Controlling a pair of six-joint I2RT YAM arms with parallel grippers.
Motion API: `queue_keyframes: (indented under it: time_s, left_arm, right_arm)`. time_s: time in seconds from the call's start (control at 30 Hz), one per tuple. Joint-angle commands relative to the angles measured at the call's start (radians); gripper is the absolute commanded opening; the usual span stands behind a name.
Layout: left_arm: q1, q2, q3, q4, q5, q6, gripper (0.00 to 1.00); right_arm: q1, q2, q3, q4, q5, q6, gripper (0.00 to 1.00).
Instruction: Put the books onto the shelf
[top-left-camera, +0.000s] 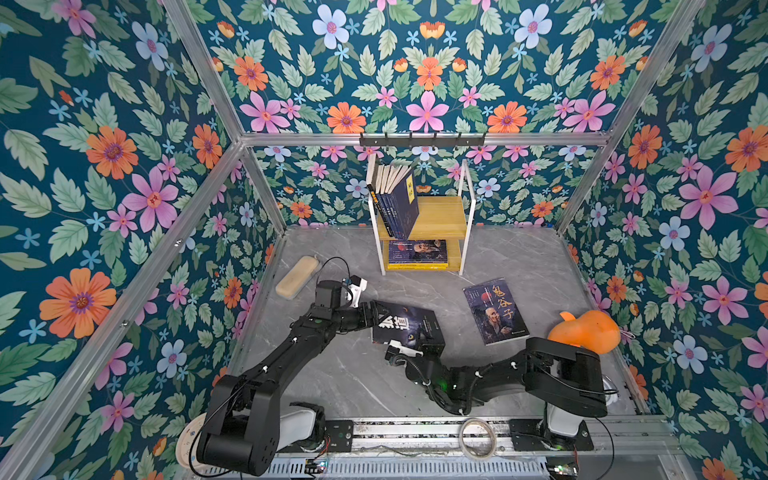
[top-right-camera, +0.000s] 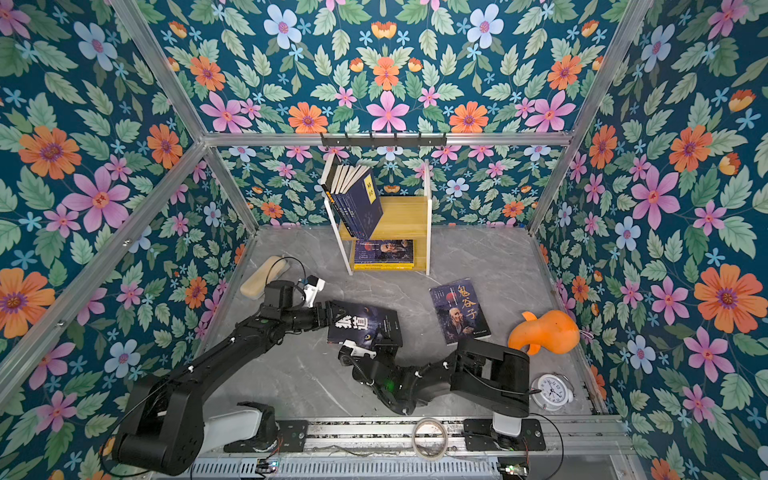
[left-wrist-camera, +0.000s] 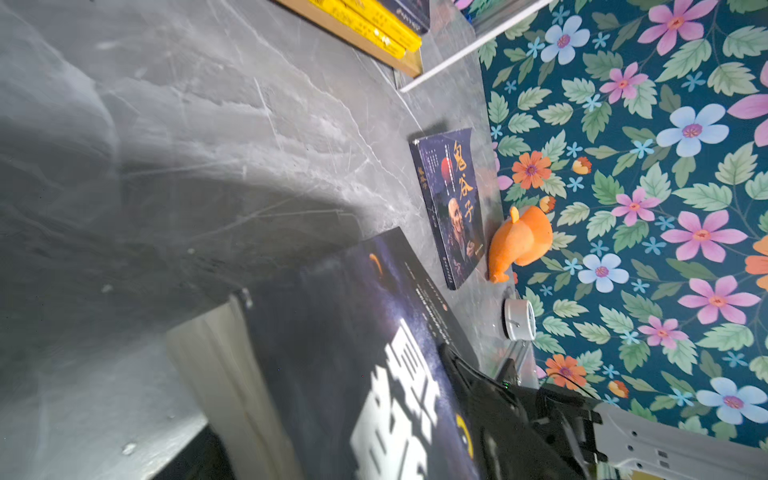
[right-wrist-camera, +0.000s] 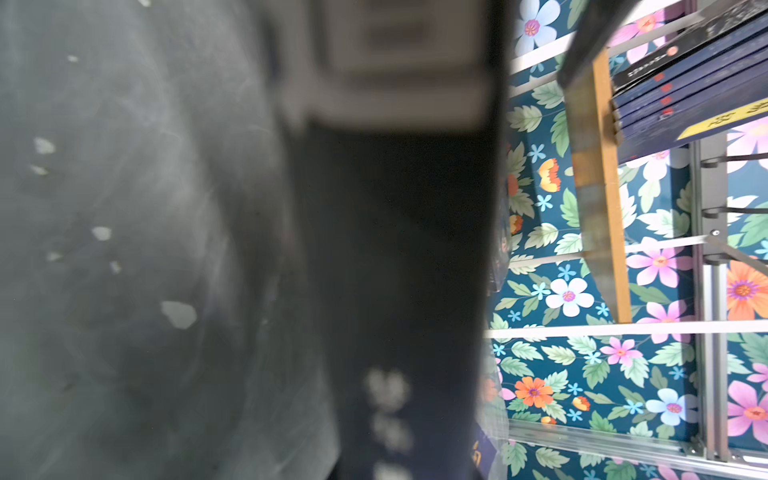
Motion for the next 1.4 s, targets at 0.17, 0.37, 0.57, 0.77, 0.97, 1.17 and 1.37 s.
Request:
queue_keyframes:
  time_s: [0.17,0.37,0.57,0.77,0.97,1.17,1.37]
  left_arm:
    - [0.097,-0.147,-0.012,-0.023,-0.059,0.168,0.99]
    - [0.184,-0.212,0.032,-0.089,-0.114,0.236,1.0]
    - [0.243,-0.259,0.03,-0.121,-0.104,0.256,1.0]
    - [0.243,-0.26,0.053,-0.128,-0.133,0.293,1.0]
    - [0.226,-0.265,0.045,-0.137,-0.136,0.319,1.0]
    - [0.223,-0.274,0.044,-0.146,-0.137,0.329,1.0]
    - [0.22,-0.283,0.031,-0.141,-0.114,0.306,1.0]
  right_arm:
    - [-0.063,-0.16,-0.014,-0.042,-0.086,-0.133,0.0]
    - [-0.141,-0.259,-0.011,-0.121,-0.129,-0.175,0.0]
    - [-0.211,-0.316,0.035,-0.217,-0.163,-0.188,0.0]
    - [-0.294,-0.263,0.084,-0.163,-0.158,-0.262,0.0]
    - [-0.362,-0.213,0.146,-0.12,-0.187,-0.296,0.0]
    - [-0.416,-0.151,0.204,-0.085,-0.213,-0.305,0.0]
    - [-0.458,-0.057,0.276,-0.04,-0.216,-0.335,0.0]
